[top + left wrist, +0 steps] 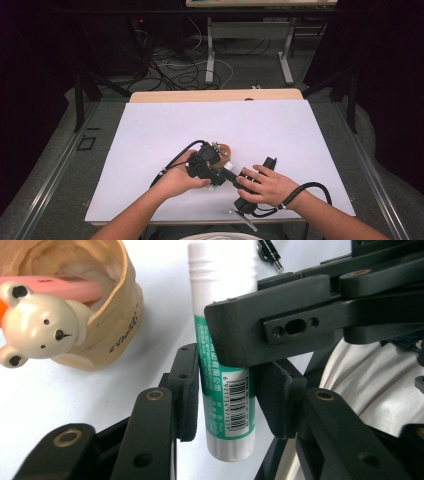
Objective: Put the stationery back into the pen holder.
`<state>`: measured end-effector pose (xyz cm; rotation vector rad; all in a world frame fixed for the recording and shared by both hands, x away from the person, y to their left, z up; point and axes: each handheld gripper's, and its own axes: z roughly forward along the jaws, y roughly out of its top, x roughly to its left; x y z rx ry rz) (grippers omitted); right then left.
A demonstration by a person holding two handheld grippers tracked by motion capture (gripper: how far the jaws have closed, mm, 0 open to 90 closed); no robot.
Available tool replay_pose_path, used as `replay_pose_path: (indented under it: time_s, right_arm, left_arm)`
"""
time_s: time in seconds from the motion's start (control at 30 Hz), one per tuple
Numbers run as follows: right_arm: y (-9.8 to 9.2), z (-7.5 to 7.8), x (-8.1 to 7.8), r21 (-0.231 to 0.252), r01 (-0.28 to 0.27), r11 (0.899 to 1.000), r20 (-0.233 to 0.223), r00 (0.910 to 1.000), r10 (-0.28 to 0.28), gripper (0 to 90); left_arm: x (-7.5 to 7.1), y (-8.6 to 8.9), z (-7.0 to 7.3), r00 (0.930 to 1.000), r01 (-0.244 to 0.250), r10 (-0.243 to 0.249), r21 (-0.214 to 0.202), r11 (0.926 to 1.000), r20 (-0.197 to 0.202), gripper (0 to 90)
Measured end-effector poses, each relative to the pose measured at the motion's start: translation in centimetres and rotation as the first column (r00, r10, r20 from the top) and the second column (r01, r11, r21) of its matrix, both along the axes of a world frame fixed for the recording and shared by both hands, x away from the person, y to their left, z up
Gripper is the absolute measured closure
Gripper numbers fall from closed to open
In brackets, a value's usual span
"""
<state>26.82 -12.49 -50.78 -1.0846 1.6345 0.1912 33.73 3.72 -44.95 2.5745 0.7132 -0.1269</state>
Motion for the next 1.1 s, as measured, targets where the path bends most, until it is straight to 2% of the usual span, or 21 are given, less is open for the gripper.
replay_pose_path:
  time_s: [0.3, 0.57, 0.63, 0.77, 0.87, 0.9, 1.03, 1.1]
  right_arm:
    - [0.1, 0.0, 0.1, -0.004, 0.006, 1.0, -0.004, 1.0, -0.006, 65.3]
    - [0.1, 0.1, 0.4, 0.024, 0.016, 1.0, -0.032, 0.9994, -0.015, 63.9]
    - [0.0, 0.3, 0.5, 0.027, 0.022, 0.999, -0.034, 0.9992, -0.021, 63.2]
    - [-0.2, 0.6, 0.5, 0.056, 0.033, 0.998, -0.038, 0.9988, -0.031, 62.5]
    - [-0.6, 0.9, 0.7, 0.079, 0.051, 0.996, -0.049, 0.9977, -0.047, 62.2]
    - [-0.8, 1.0, 0.7, 0.078, 0.062, 0.995, -0.051, 0.997, -0.058, 62.1]
    - [-1.3, 1.0, 0.9, 0.113, 0.101, 0.988, -0.084, 0.9922, -0.092, 60.7]
    - [-1.5, 1.2, 1.0, 0.127, 0.122, 0.984, -0.122, 0.9868, -0.107, 59.7]
  left_arm:
    - [0.1, 0.1, -0.2, 0.9974, -0.063, 0.062, -0.025, 0.9977, -0.036, 65.5]
    - [0.5, 0.5, -0.3, 0.9898, -0.121, 0.116, -0.06, 0.9908, -0.082, 65.7]
    - [0.5, 0.6, -0.3, 0.9879, -0.137, 0.131, -0.067, 0.9884, -0.084, 65.7]
    - [0.9, 0.9, -0.3, 0.9838, -0.166, 0.162, -0.051, 0.9847, -0.076, 65.8]
    - [1.2, 1.4, -0.3, 0.9805, -0.189, 0.184, -0.074, 0.9792, -0.07, 65.8]
    - [1.2, 1.5, -0.3, 0.9772, -0.204, 0.198, -0.08, 0.9756, -0.076, 65.7]
    - [1.5, 2.0, 0.0, 0.9759, -0.212, 0.206, -0.096, 0.9725, -0.073, 65.8]
    - [1.6, 2.1, 0.1, 0.9742, -0.22, 0.213, -0.103, 0.9701, -0.075, 65.8]
